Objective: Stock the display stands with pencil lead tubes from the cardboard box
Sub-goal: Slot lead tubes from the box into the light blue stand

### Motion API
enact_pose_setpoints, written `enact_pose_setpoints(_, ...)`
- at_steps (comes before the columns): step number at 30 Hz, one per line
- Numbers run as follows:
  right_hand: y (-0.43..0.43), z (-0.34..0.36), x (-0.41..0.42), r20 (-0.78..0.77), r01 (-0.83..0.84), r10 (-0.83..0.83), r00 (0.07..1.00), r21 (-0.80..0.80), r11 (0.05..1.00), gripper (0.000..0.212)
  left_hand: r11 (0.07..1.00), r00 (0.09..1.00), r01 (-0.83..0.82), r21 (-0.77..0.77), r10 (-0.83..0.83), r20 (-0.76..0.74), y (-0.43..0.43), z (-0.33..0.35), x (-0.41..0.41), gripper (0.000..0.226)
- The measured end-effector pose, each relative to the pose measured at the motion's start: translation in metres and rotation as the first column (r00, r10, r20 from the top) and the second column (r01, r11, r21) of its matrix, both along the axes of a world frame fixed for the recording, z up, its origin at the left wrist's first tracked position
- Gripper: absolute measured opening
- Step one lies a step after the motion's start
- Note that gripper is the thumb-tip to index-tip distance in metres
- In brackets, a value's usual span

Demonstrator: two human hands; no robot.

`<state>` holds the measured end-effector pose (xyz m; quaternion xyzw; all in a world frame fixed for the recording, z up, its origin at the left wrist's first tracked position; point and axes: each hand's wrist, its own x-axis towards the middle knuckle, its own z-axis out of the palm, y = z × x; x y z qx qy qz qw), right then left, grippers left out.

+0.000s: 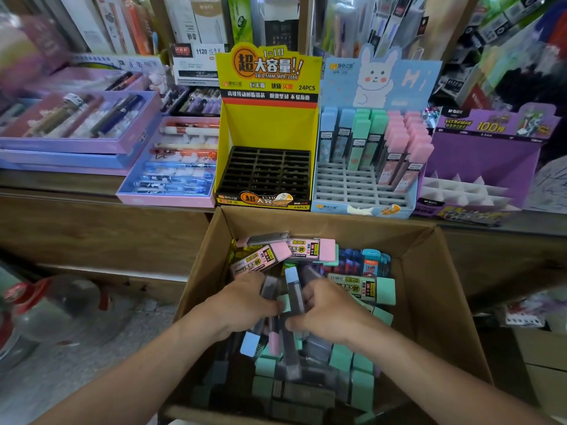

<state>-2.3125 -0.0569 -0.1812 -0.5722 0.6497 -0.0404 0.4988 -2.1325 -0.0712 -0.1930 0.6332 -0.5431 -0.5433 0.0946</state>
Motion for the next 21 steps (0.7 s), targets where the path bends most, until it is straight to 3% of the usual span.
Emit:
enact_pose_setpoints(6, 0.002, 0.004, 0.000, 0.123, 0.099, -0.096, 0.988, -0.018, 0.995, 0.029, 0.996, 0.978, -0.076, 0.050, 0.084, -0.192, 0.003, 0.003, -0.002, 0.020)
enact_pose_setpoints(9, 0.001, 0.012, -0.006, 0.270, 0.154, -0.147, 0.952, -0.006, 0.988, 0.021, 0.993, 0.950, -0.104, 0.058, 0.116, -0.289, 0.004, 0.007, -0.002, 0.014)
enact_pose_setpoints(13, 0.000, 0.026, -0.018, 0.472, 0.199, -0.195, 0.860, 0.042, 0.979, 0.021, 0.972, 0.859, -0.196, 0.133, 0.236, -0.454, 0.003, 0.018, -0.005, 0.026)
enact_pose_setpoints(21, 0.004, 0.035, -0.028, 0.605, 0.218, -0.179, 0.776, 0.008, 0.976, 0.029, 0.974, 0.796, -0.189, 0.124, 0.226, -0.562, 0.006, 0.032, -0.021, 0.030)
